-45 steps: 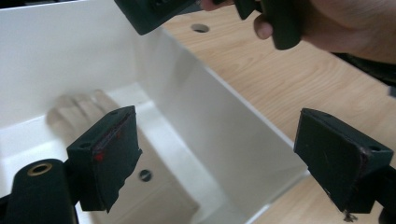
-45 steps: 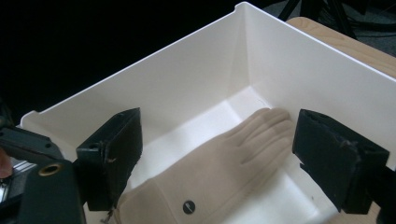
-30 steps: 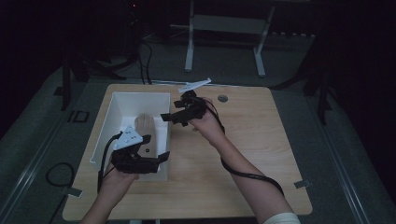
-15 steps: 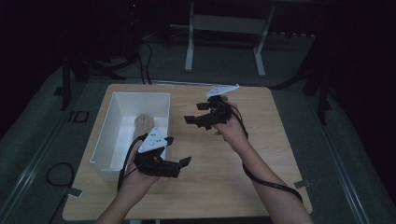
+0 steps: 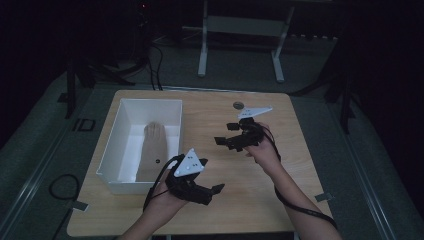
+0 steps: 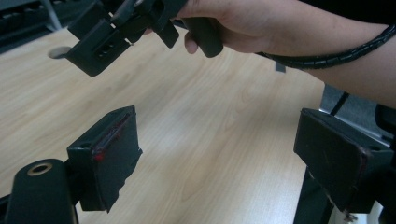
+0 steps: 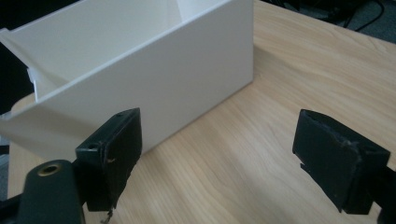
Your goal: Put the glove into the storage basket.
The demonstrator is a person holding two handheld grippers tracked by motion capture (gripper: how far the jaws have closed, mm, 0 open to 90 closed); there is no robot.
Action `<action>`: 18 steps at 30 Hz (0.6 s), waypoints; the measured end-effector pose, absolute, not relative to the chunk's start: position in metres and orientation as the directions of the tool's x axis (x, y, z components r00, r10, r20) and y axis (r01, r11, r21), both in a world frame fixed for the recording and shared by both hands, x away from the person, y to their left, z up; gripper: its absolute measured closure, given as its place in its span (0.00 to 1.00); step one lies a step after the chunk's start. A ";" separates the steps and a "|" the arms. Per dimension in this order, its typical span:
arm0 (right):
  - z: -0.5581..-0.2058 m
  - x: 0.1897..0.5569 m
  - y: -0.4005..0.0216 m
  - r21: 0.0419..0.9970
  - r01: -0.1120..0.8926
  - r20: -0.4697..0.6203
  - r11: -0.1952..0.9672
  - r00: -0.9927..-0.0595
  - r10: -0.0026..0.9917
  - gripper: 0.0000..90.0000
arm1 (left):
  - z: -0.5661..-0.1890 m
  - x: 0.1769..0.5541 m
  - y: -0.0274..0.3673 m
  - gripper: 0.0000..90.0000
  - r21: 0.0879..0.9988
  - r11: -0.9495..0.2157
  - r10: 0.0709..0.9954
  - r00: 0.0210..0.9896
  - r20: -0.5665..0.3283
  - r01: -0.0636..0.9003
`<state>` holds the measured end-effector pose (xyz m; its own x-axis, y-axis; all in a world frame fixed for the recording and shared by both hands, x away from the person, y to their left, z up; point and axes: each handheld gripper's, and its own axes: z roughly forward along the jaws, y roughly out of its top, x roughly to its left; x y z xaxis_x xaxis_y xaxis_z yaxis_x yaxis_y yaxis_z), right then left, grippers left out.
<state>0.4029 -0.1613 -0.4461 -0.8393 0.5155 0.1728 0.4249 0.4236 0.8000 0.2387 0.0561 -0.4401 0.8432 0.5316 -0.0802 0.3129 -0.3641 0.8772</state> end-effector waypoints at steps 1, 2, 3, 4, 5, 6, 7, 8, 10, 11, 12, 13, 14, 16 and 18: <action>-0.448 0.401 -0.164 0.802 0.421 0.169 0.423 -0.840 0.516 0.18 | -0.442 0.239 0.054 0.16 0.875 -0.367 0.527 0.846 -0.083 0.314; -0.450 0.399 -0.167 0.801 0.420 0.168 0.426 -0.842 0.513 0.18 | -0.444 0.239 0.052 0.16 0.873 -0.371 0.523 0.848 -0.086 0.317; -0.452 0.398 -0.168 0.800 0.417 0.164 0.431 -0.843 0.511 0.18 | -0.446 0.240 0.049 0.16 0.871 -0.373 0.517 0.851 -0.091 0.320; -0.455 0.395 -0.171 0.801 0.409 0.155 0.438 -0.847 0.509 0.18 | -0.448 0.240 0.047 0.16 0.867 -0.378 0.514 0.853 -0.094 0.323; -0.457 0.394 -0.173 0.798 0.411 0.154 0.440 -0.846 0.510 0.18 | -0.450 0.240 0.045 0.16 0.864 -0.386 0.509 0.856 -0.091 0.322; -0.459 0.392 -0.175 0.798 0.409 0.152 0.443 -0.847 0.509 0.18 | -0.452 0.241 0.042 0.16 0.863 -0.393 0.506 0.858 -0.086 0.318; -0.462 0.391 -0.178 0.797 0.412 0.155 0.442 -0.847 0.509 0.17 | -0.455 0.241 0.040 0.16 0.861 -0.396 0.502 0.861 -0.088 0.319; -0.465 0.390 -0.181 0.796 0.415 0.160 0.440 -0.847 0.507 0.18 | -0.457 0.241 0.038 0.16 0.859 -0.400 0.497 0.863 -0.091 0.321; -0.470 0.388 -0.186 0.798 0.415 0.162 0.438 -0.846 0.508 0.18 | -0.461 0.241 0.034 0.16 0.858 -0.402 0.492 0.865 -0.092 0.320; -0.473 0.386 -0.189 0.797 0.419 0.166 0.435 -0.844 0.510 0.18 | -0.463 0.241 0.033 0.16 0.857 -0.401 0.490 0.867 -0.097 0.322; -0.475 0.385 -0.191 0.800 0.419 0.167 0.430 -0.844 0.510 0.18 | -0.465 0.242 0.031 0.16 0.855 -0.406 0.485 0.869 -0.099 0.324; -0.478 0.384 -0.194 0.799 0.422 0.171 0.428 -0.842 0.512 0.18 | -0.468 0.242 0.029 0.16 0.851 -0.412 0.480 0.871 -0.099 0.324; -0.481 0.384 -0.196 0.796 0.424 0.172 0.432 -0.843 0.510 0.18 | -0.471 0.242 0.027 0.16 0.850 -0.417 0.478 0.873 -0.097 0.322; -0.487 0.381 -0.200 0.793 0.420 0.168 0.441 -0.847 0.505 0.17 | -0.476 0.243 0.024 0.16 0.848 -0.418 0.472 0.875 -0.104 0.326; -0.489 0.380 -0.202 0.792 0.419 0.167 0.443 -0.848 0.503 0.17 | -0.480 0.244 0.022 0.16 0.845 -0.420 0.467 0.877 -0.110 0.329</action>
<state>0.3798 -0.2017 -0.4894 -0.8479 0.5031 0.1672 0.4192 0.4433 0.7923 0.2436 0.0224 -0.4795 0.8774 0.4670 -0.1096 0.3294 -0.4203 0.8455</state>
